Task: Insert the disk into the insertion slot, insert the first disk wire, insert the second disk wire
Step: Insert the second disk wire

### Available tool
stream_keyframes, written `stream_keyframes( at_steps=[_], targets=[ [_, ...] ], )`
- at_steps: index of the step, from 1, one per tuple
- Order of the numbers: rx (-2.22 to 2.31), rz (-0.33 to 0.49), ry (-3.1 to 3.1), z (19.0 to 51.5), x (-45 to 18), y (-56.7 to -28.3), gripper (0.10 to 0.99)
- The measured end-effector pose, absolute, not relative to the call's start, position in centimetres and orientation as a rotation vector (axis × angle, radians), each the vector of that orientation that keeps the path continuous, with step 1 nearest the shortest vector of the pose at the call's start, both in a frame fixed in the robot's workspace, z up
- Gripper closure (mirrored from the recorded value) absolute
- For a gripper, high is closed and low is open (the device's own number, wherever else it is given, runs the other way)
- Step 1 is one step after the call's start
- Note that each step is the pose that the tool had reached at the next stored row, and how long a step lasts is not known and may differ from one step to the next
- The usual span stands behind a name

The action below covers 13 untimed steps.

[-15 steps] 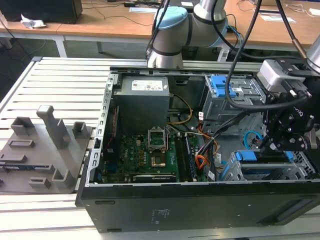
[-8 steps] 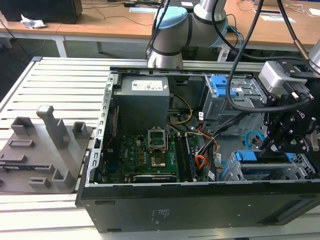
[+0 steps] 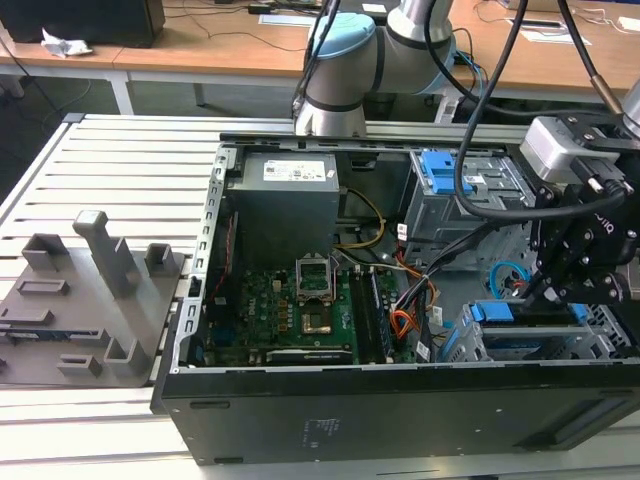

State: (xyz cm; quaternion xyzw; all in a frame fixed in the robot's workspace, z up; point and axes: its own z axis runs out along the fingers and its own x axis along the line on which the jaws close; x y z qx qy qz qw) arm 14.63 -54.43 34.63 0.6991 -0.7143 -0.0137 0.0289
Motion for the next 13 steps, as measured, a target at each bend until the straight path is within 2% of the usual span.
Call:
stream_keyframes(
  at_steps=[13],
  targets=[
    [2.155, -0.039, -2.202, 33.96, 14.66, -54.42, 0.922]
  ],
)
